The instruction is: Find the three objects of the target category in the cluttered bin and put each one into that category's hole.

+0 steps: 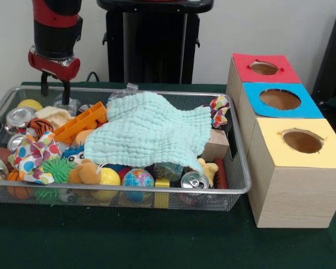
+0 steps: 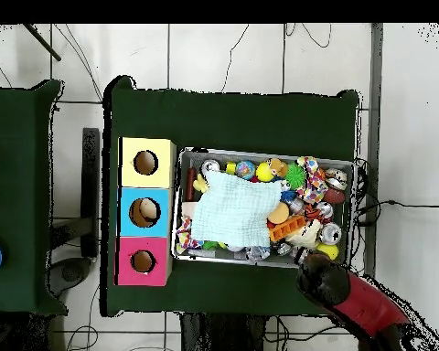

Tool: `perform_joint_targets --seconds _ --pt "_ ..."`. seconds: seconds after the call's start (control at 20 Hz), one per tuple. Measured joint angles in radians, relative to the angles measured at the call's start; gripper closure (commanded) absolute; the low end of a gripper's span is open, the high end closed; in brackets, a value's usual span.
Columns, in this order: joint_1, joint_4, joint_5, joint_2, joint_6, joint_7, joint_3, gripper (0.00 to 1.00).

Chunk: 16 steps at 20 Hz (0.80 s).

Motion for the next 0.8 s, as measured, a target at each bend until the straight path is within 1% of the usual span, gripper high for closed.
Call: perform_joint_targets --seconds 0.2,0.8 --pt "-0.024 0.000 0.000 0.004 -0.001 0.000 0.022 0.00" --pt "-0.048 -0.015 0.000 0.024 -0.001 0.000 0.068 0.00"
